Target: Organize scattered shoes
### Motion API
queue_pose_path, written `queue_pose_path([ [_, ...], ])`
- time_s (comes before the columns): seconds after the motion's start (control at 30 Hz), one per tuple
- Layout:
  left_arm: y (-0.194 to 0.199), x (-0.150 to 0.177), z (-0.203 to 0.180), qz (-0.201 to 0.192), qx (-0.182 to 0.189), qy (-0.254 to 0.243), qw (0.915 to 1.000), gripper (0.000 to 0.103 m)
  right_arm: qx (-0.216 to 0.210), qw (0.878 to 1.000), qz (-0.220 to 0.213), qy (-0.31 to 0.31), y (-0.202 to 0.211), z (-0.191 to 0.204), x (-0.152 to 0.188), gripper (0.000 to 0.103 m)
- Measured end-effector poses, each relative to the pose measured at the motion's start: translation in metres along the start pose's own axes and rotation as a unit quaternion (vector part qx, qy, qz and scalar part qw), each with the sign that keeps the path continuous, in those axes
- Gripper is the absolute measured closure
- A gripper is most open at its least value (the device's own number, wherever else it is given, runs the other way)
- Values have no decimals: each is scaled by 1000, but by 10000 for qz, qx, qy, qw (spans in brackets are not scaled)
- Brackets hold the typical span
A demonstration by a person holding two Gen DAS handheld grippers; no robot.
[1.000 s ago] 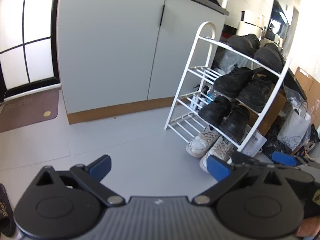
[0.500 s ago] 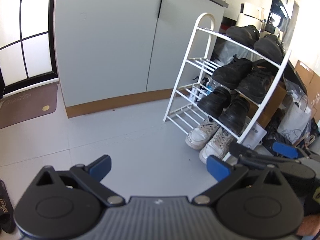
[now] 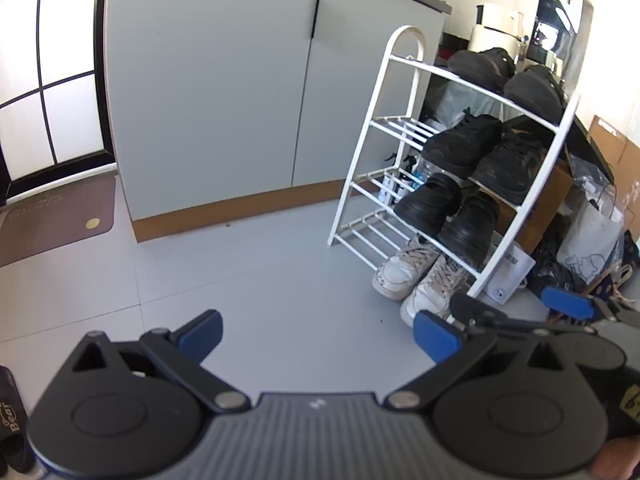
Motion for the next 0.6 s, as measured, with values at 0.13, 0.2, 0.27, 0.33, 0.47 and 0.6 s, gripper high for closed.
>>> queue_pose_path([
  [0.13,-1,0,2,22,10,71,10000,0,-4,10000,41,-17,0,0,1,0],
  [0.2,-1,0,3,20,26,115,9999,0,-6,10000,57,-23,0,1,2,0],
  [0.27,-1,0,3,7,49,156,9999,0,1,10000,58,-34,0,0,1,0],
  [0.33,-2,0,3,14,65,199,9998,0,8,10000,59,-45,1,0,1,0],
  [0.47,-3,0,4,49,105,270,9996,0,17,10000,66,-70,2,-1,1,0],
  [0.6,-3,1,4,93,195,360,9991,0,20,9999,78,-97,4,-3,2,0],
])
Point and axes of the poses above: each gripper's, at about its wrist camera, not at the fingertips, and y roughly against the way its jaws point, z to its left, x to its underside, the point moved 1 cm from there along -y, roughly the way its jaws point, and after that the axes turned 4 degrees about y, right-handed, at the moved point
